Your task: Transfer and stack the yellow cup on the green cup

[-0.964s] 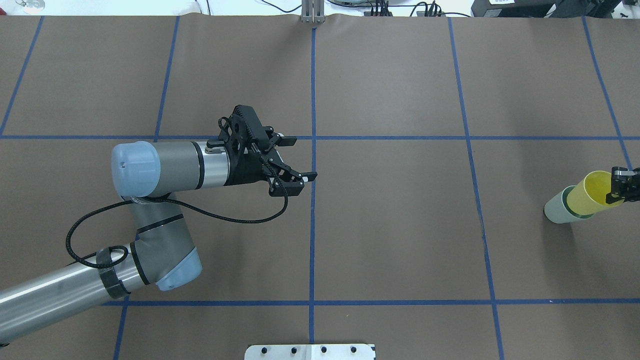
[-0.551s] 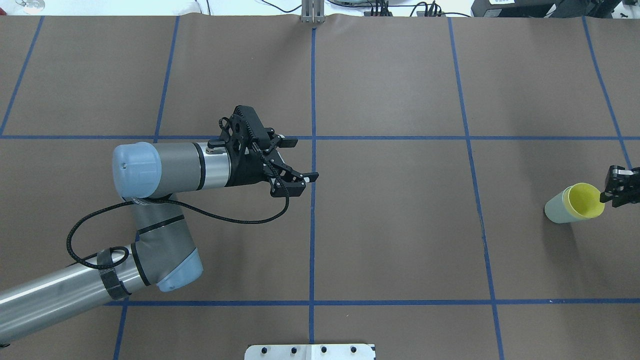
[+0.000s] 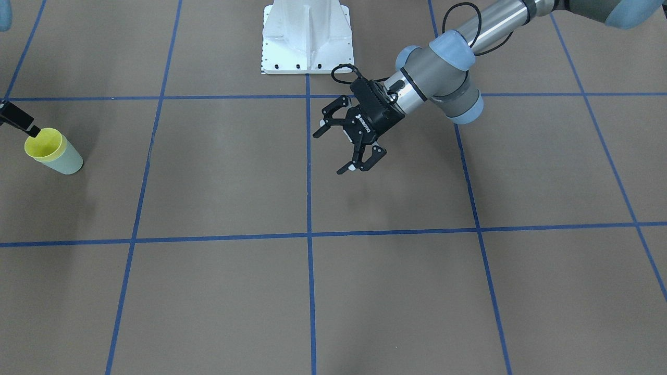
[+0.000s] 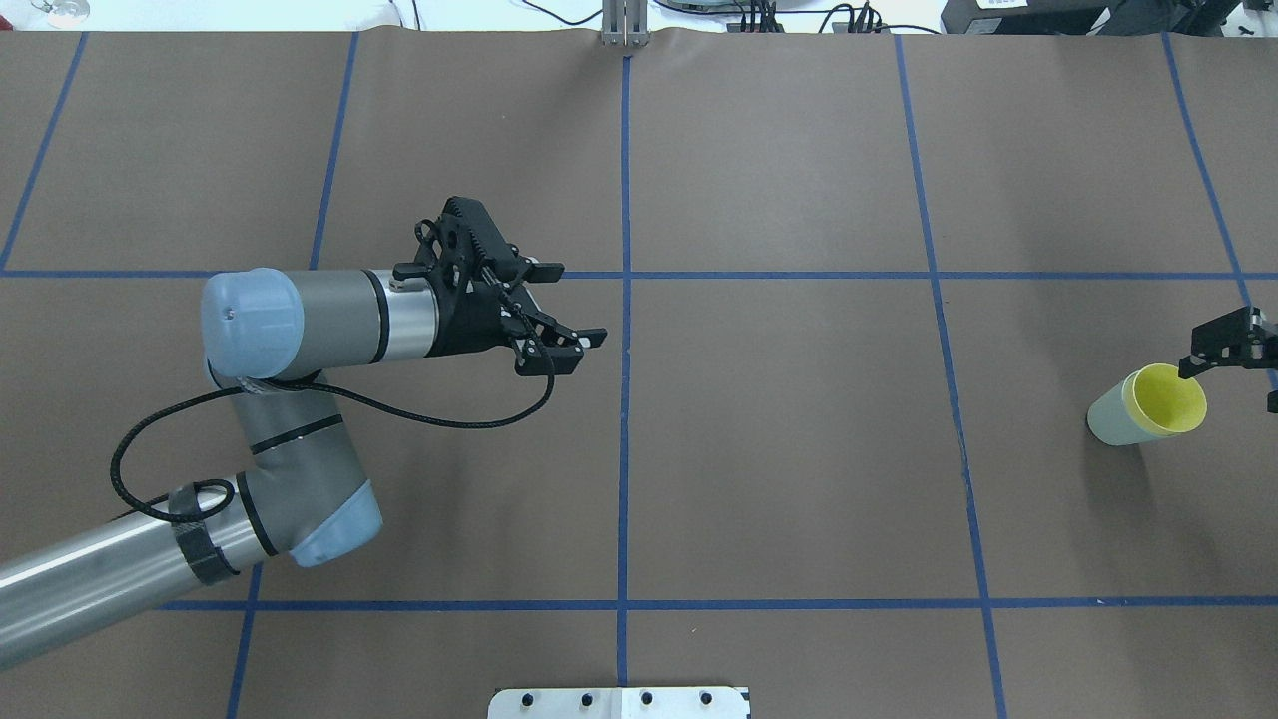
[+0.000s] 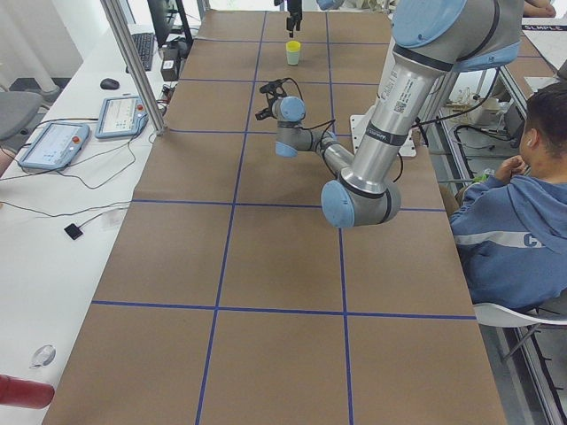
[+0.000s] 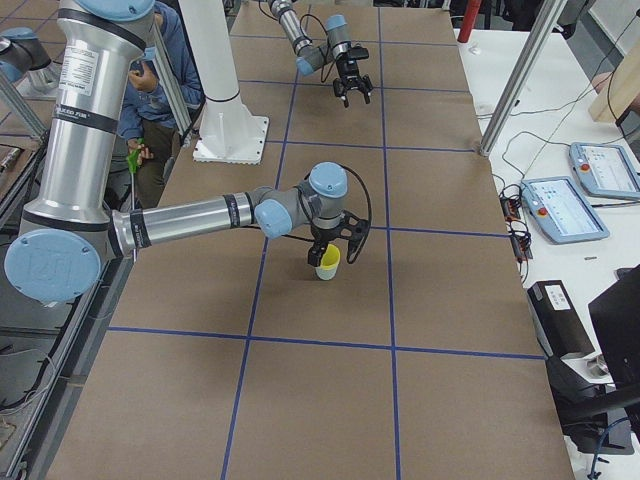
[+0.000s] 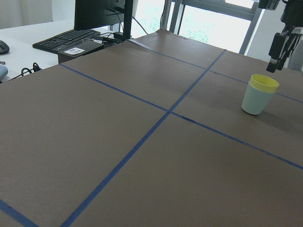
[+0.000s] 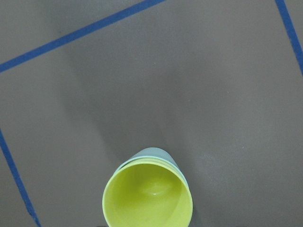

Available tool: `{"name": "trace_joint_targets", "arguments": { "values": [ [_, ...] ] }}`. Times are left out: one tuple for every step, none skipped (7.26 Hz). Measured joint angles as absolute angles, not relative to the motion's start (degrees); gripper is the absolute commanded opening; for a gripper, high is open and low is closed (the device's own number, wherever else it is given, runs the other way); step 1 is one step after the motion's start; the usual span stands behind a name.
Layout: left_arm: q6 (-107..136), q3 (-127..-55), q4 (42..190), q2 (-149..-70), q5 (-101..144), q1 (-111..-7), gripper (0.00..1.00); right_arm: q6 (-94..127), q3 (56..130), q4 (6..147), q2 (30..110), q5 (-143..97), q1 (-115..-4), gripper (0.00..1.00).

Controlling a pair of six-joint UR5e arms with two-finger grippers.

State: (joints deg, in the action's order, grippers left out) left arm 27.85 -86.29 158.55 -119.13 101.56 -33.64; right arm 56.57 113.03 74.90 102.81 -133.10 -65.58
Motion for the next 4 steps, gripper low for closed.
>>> {"name": "trace_joint_targets", "arguments": {
  "values": [
    [27.8, -86.9, 154.1, -117.0, 102.4, -37.0, 1.00, 53.6, 112.8, 75.1, 102.6, -133.2, -67.6, 1.00],
    [28.0, -87.3, 148.9, -114.6, 105.1, -41.5, 1.00, 50.6, 112.3, 75.2, 102.4, -133.1, -69.2, 1.00],
    [28.2, -87.5, 143.7, -112.0, 110.1, -47.1, 1.00, 48.9, 111.8, 75.3, 102.0, -132.4, -70.3, 1.00],
    [28.3, -87.7, 136.9, -109.8, 117.6, -53.7, 1.00, 48.0, 110.8, 75.4, 100.9, -131.3, -71.0, 1.00]
  ]
}}
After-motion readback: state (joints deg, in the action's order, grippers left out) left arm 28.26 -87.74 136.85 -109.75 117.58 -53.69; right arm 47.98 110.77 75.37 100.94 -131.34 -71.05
